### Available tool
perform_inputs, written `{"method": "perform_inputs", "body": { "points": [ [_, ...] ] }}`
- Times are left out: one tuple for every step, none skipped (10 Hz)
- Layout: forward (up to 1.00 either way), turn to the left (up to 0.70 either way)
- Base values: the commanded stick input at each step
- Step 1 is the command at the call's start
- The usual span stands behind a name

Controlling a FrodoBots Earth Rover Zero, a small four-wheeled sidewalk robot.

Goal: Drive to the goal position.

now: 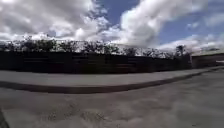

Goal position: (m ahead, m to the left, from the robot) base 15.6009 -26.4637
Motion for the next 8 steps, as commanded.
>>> {"method": "perform_inputs", "body": {
  "points": [
    [0.00,-0.45],
    [0.00,-0.45],
    [0.00,-0.45],
    [0.00,-0.45],
    [0.00,-0.45],
    [0.00,-0.45],
    [0.00,-0.45],
    [0.00,-0.45]
  ]
}}
